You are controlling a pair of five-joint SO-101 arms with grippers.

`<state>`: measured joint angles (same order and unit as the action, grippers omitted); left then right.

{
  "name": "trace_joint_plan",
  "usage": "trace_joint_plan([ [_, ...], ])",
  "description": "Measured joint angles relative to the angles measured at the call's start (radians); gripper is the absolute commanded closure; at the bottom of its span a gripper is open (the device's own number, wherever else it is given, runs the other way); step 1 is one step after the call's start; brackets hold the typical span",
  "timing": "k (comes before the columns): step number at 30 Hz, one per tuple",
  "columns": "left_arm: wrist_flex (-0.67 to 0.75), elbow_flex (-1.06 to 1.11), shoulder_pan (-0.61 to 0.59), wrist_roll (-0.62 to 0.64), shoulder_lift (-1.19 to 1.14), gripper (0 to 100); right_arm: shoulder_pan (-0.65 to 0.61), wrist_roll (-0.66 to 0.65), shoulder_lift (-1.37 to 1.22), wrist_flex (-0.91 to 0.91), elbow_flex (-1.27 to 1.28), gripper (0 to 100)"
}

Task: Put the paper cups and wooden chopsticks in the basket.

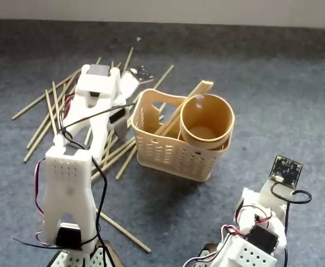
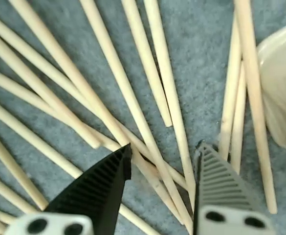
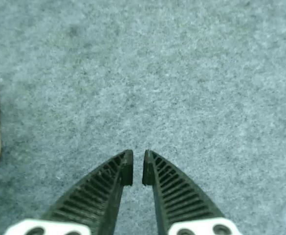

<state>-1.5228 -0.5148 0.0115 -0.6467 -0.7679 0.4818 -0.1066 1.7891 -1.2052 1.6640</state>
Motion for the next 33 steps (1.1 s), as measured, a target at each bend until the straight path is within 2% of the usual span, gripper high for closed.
trace_joint_plan([
  [6, 0.0, -0.046, -0.031, 0.035, -0.011, 77, 0.0, 0.0, 0.0, 0.0, 0.0, 94.3],
  [17, -0.04, -0.06, -0.035, 0.055, -0.017, 77, 0.0, 0.0, 0.0, 0.0, 0.0, 94.3],
  [33, -0.041, -0.06, -0.052, 0.219, -0.018, 77, 0.0, 0.0, 0.0, 0.0, 0.0, 94.3],
])
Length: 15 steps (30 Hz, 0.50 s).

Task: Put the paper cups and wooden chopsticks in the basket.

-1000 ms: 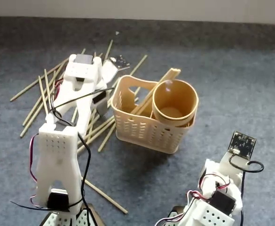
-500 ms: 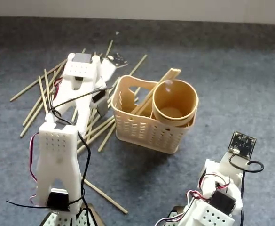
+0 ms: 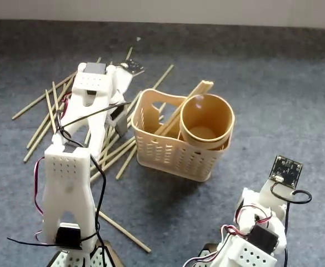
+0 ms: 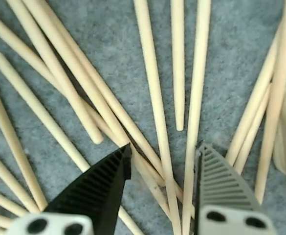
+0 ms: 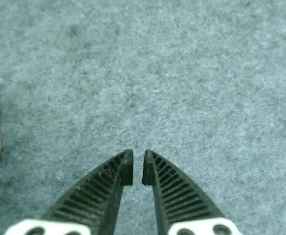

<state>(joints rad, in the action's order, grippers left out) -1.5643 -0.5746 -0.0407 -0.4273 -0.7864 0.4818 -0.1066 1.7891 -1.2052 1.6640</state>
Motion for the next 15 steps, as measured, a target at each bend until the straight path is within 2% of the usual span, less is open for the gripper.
trace_joint_plan([
  [4, -0.008, -0.023, -0.02, 0.029, -0.002, 77, 0.0, 0.0, 0.0, 0.0, 0.0, 94.3],
  [11, -0.017, -0.112, -0.13, 0.137, 0.012, 76, 0.0, 0.0, 0.0, 0.0, 0.0, 94.3],
  [13, -0.058, -0.129, -0.13, 0.117, 0.012, 75, 0.0, 0.0, 0.0, 0.0, 0.0, 94.3],
  [15, -0.106, -0.149, -0.123, 0.044, 0.012, 68, 0.0, 0.0, 0.0, 0.0, 0.0, 94.3],
])
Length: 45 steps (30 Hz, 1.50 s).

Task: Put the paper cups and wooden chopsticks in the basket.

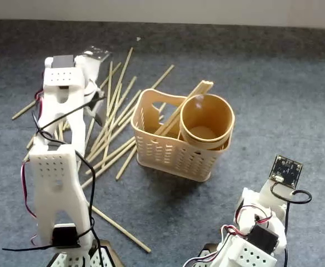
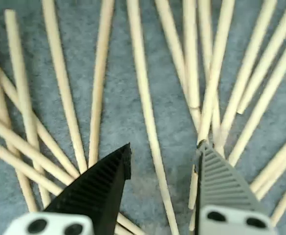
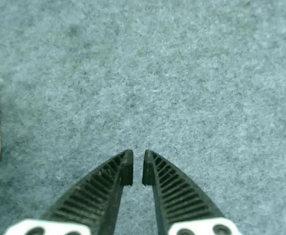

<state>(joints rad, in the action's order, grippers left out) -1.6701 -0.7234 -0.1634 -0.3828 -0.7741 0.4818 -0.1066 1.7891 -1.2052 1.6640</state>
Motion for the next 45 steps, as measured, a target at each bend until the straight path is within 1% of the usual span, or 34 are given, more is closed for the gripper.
trace_joint_plan([
  [2, -0.044, -0.005, 0.015, -0.048, 0.0, 61, 0.0, 0.0, 0.0, 0.0, 0.0, 94.3],
  [4, -0.063, -0.005, 0.025, -0.083, 0.0, 58, 0.0, 0.0, 0.0, 0.0, 0.0, 94.3],
  [6, -0.068, -0.005, 0.034, -0.12, 0.0, 59, 0.0, 0.0, 0.0, 0.0, 0.0, 94.3],
  [11, -0.069, -0.005, 0.044, -0.138, -0.003, 61, 0.0, 0.0, 0.0, 0.0, 0.0, 94.3],
  [16, -0.069, -0.005, 0.044, -0.138, -0.101, 61, 0.0, 0.0, 0.0, 0.0, 0.0, 94.3],
  [19, -0.04, -0.006, 0.049, -0.138, -0.15, 62, 0.0, 0.0, 0.0, 0.0, 0.0, 94.3],
  [21, -0.025, -0.006, 0.057, -0.138, -0.172, 65, 0.0, 0.0, 0.0, 0.0, 0.0, 94.3],
  [26, -0.002, -0.008, 0.078, -0.138, -0.198, 81, 0.0, 0.0, 0.0, 0.0, 0.0, 94.3],
  [29, 0.011, -0.026, 0.078, -0.137, -0.203, 90, 0.0, 0.0, 0.0, 0.0, 0.0, 94.3],
  [34, 0.011, -0.124, 0.092, -0.14, -0.212, 99, 0.0, 0.0, 0.0, 0.0, 0.0, 94.3],
  [39, 0.015, -0.19, 0.112, -0.126, -0.216, 100, 0.0, 0.0, 0.0, 0.0, 0.0, 94.3],
  [45, 0.023, -0.216, 0.117, -0.118, -0.218, 100, 0.0, 0.0, 0.0, 0.0, 0.0, 94.3],
])
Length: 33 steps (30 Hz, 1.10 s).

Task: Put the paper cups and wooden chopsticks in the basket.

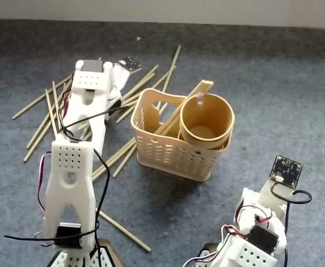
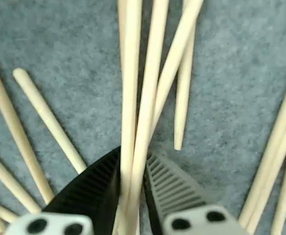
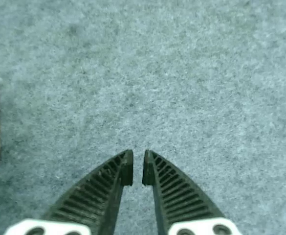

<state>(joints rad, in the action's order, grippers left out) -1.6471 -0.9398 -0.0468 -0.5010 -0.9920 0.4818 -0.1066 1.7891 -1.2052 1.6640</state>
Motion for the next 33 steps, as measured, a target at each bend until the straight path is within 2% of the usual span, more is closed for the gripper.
trace_joint_plan([
  [4, -0.057, -0.087, 0.0, 0.006, -0.002, 100, 0.0, 0.0, 0.0, 0.0, 0.0, 94.3],
  [9, -0.103, -0.239, 0.002, 0.077, 0.029, 100, 0.0, 0.0, 0.0, 0.0, 0.0, 94.3],
  [24, -0.118, -0.239, 0.003, 0.305, 0.46, 100, 0.0, 0.0, 0.0, 0.0, 0.0, 94.3],
  [33, -0.087, -0.239, 0.141, 0.479, 0.641, 100, 0.0, 0.0, 0.0, 0.0, 0.0, 94.3],
])
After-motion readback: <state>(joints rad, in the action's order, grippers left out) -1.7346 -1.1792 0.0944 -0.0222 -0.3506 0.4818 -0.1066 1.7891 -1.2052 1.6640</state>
